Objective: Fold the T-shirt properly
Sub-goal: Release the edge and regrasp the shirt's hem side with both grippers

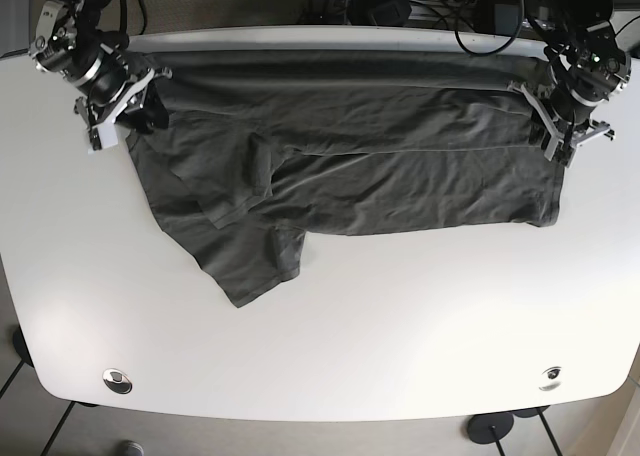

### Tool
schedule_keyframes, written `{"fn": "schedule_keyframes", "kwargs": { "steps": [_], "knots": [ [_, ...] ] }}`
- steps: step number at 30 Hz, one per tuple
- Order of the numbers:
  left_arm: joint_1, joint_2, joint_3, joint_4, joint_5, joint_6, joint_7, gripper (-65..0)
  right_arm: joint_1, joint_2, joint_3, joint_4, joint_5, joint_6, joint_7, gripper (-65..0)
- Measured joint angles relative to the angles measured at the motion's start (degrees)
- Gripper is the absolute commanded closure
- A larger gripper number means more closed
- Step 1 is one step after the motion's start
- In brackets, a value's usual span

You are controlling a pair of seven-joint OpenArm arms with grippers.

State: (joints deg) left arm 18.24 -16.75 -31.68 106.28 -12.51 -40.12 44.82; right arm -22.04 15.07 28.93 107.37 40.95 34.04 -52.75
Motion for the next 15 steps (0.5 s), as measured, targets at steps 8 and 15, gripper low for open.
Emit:
{"fn": "schedule_keyframes", "kwargs": {
  "steps": [8, 15],
  "knots": [
    [-11.78, 0.07, 0.15, -4.57, -0.42, 0.0, 7.89, -32.9, 23.76, 0.13, -0.09, -22.77, -8.13, 0.22, -0.17, -56.1],
    [-19.89, 0.15, 0.72, -10.6, -0.04, 0.0, 7.85, -32.5, 41.0, -1.46, 0.15, -46.29, -27.67, 5.44, 7.5, -56.1]
  ]
}}
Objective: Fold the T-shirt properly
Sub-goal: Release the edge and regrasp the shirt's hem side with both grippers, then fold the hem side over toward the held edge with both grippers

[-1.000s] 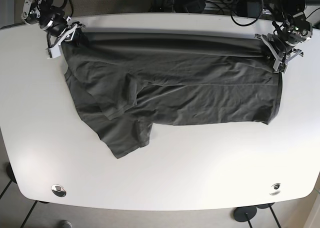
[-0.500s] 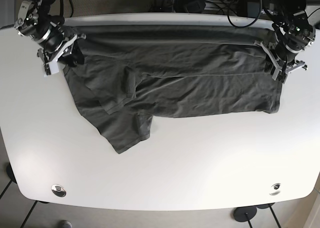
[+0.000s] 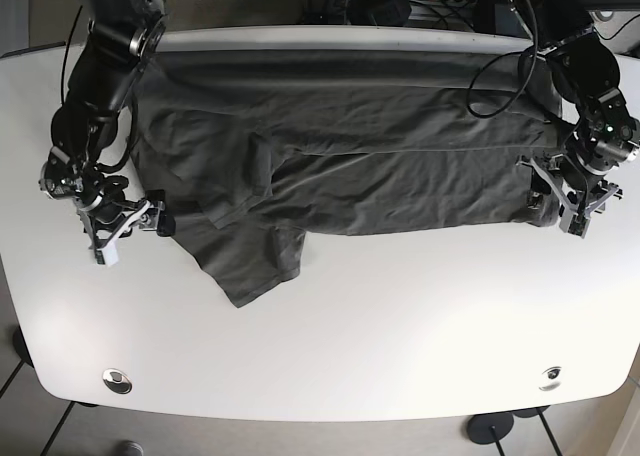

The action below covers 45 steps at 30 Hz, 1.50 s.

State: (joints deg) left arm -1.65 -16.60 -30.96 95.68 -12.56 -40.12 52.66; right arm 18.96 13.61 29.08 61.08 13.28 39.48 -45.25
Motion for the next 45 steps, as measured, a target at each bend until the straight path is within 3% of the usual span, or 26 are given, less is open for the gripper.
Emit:
{"fn": "schedule_keyframes", "kwargs": {
  "steps": [5, 7, 9, 12, 13, 21, 32, 33, 35, 36, 38, 39, 42, 45],
  "knots": [
    [-0.13, -0.11, 0.04, -0.57, 0.02, 0.0, 0.02, -32.8, 0.61, -2.89, 0.33, -2.6, -1.68, -0.02, 2.12, -54.1],
    [-1.16, -0.09, -0.11, -0.72, 0.07, 1.29, -0.42, -33.2, 0.0, -4.55, 0.15, -2.29, -1.16, 0.17, 3.08, -44.9],
    [-2.47, -0.22, -0.11, -1.46, 0.02, 9.75, -4.15, -33.9, -0.37, -5.84, 0.13, -2.29, -0.92, 0.63, 3.26, -31.2],
    [-3.89, -0.44, 0.04, -6.14, -0.13, 14.25, -6.23, -47.4, -0.57, -6.16, 0.15, -2.4, -1.07, 0.39, 2.67, -8.4],
    [-4.61, -0.26, -0.02, -8.17, 0.17, 14.64, -6.64, -50.0, -0.7, -6.12, 0.15, -2.4, -1.25, 0.39, 2.62, -4.9],
    [-9.79, -3.15, 0.24, -29.75, 0.22, 14.82, -14.12, -48.5, -0.87, -6.12, 0.5, -0.37, -2.56, 0.33, 1.11, -1.9],
    [-13.57, -5.03, 2.58, -41.42, -0.59, 14.6, -18.93, -48.1, -0.96, -6.34, 0.59, -0.04, -2.36, 0.11, 1.09, -1.9],
    [-14.19, -5.05, 2.6, -42.64, -0.79, 14.6, -19.74, -45.7, -0.98, -6.34, 0.61, -0.04, -2.36, 0.11, 1.11, -1.9],
    [-15.43, -5.62, 4.87, -44.57, -0.79, 14.78, -21.11, -33.9, -1.01, -6.29, 0.61, -0.04, -2.38, 0.11, 1.73, -1.9],
    [-16.06, -5.81, 7.26, -45.64, -0.52, 14.91, -22.51, -20.6, -1.03, -6.32, 0.61, -0.04, -2.38, 0.09, 2.97, -1.9],
    [-16.17, -5.11, 8.61, -46.71, -1.14, 14.82, -26.25, -3.1, -0.94, -6.45, 0.61, -0.04, -2.38, 0.09, 3.5, -1.7],
    [-16.13, -4.72, 8.68, -46.99, -1.53, 14.75, -27.12, 0.0, -0.94, -6.47, 0.57, -0.04, -2.32, 0.04, 3.74, -1.7],
    [-16.06, -4.68, 8.92, -45.7, -1.55, 14.56, -25.81, 0.0, -1.01, -6.27, 0.63, 0.55, -2.49, -0.02, 3.54, -1.7],
    [-12.24, -4.48, 8.76, -34.91, -0.2, 14.6, -23.39, 0.0, -1.09, -6.56, 0.57, 8.61, -2.38, 0.0, 3.08, -1.6]
  ]
}}
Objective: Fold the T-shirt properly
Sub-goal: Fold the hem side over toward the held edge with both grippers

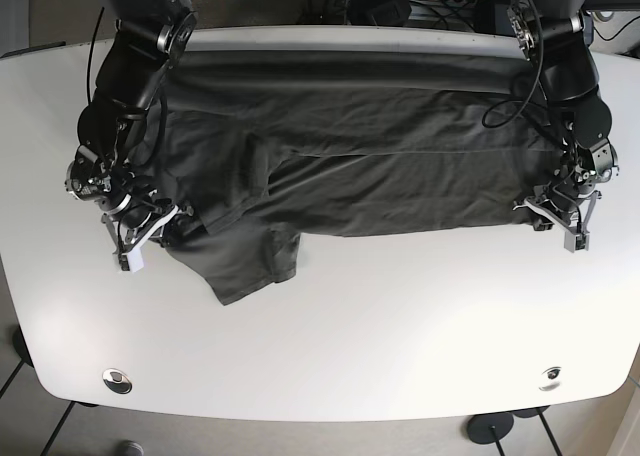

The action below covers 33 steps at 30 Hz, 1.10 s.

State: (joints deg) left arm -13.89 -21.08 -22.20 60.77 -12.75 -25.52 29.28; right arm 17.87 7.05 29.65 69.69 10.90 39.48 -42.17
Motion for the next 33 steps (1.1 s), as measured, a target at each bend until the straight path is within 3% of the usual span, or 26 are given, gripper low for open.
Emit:
{"fn": "schedule_keyframes", "kwargs": {
  "steps": [7, 12, 17, 21, 26, 31, 33],
  "knots": [
    [7.3, 4.46, -6.88, 23.04, -0.44, -0.59, 9.77, 0.0, -4.61, 0.13, 0.09, 14.78, 0.46, 0.02, -5.86, -1.6],
    [10.78, 6.73, -11.04, 31.01, -0.26, -6.78, 12.02, 0.0, -11.47, -0.44, 0.04, 26.36, 0.92, 0.04, -8.63, -1.6],
    [16.22, 7.04, -14.84, 32.79, -0.17, -8.52, 14.82, 0.0, -20.72, -4.37, 2.51, 36.3, 0.94, 0.22, -9.09, -1.6],
    [19.93, 7.08, -16.5, 33.0, -0.24, -10.78, 14.84, 0.0, -25.88, -4.55, 2.58, 37.81, 0.96, 0.28, -9.07, -1.6],
    [24.0, 7.13, -19.82, 33.09, -0.35, -13.49, 14.8, 0.0, -30.99, -6.23, 8.52, 38.05, 5.29, 0.66, -8.92, -1.7],
    [26.53, 7.04, -20.31, 33.09, -0.2, -14.05, 14.67, 0.0, -35.45, -6.27, 8.68, 38.05, 6.49, 0.63, -8.9, -2.1],
    [27.12, 6.99, -20.0, 33.09, -0.2, -14.01, 14.62, -1.0, -36.52, -6.27, 8.68, 38.05, 6.45, 0.61, -8.92, -5.9]
  ]
}}
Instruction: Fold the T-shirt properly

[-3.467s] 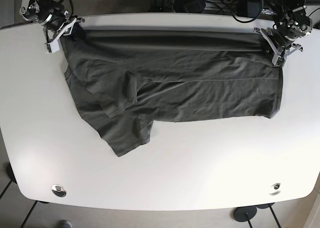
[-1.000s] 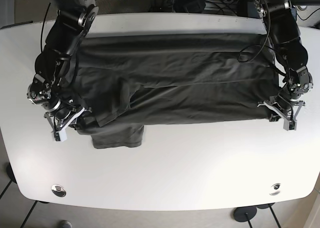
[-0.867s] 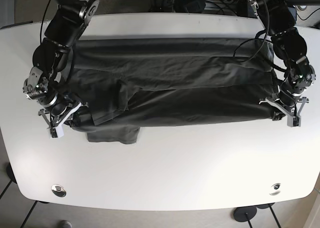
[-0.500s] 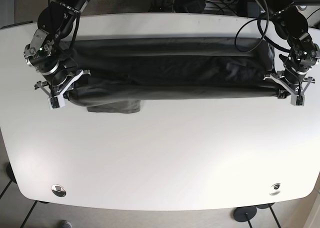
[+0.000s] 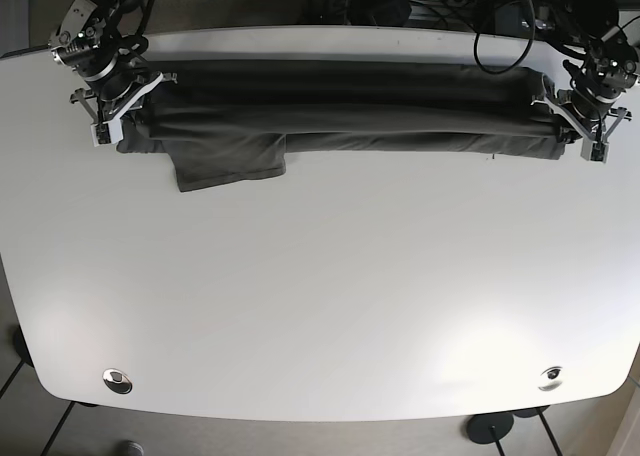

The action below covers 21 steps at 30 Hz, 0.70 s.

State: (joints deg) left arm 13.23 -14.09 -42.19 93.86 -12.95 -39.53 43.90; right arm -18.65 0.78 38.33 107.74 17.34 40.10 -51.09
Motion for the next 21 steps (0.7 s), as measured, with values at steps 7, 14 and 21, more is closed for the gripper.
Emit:
{"fn": "schedule_keyframes", "kwargs": {
  "steps": [7, 14, 21],
  "knots": [
    [0.42, -1.49, 2.12, 1.66, 0.52, 0.09, 0.22, -27.6, -1.38, 0.24, 2.86, 4.96, 5.29, -0.44, 0.09, -51.4],
    [0.13, -0.87, 8.46, 9.9, 0.44, 0.44, -0.07, -27.4, 7.67, 3.54, -3.98, 0.68, 4.81, -0.59, 0.2, -55.2],
    [0.46, 0.7, 14.47, 6.45, 0.39, 0.22, -0.15, -27.4, 18.71, 3.54, -4.37, -20.26, -1.01, -0.61, 0.11, -55.2]
  ]
}}
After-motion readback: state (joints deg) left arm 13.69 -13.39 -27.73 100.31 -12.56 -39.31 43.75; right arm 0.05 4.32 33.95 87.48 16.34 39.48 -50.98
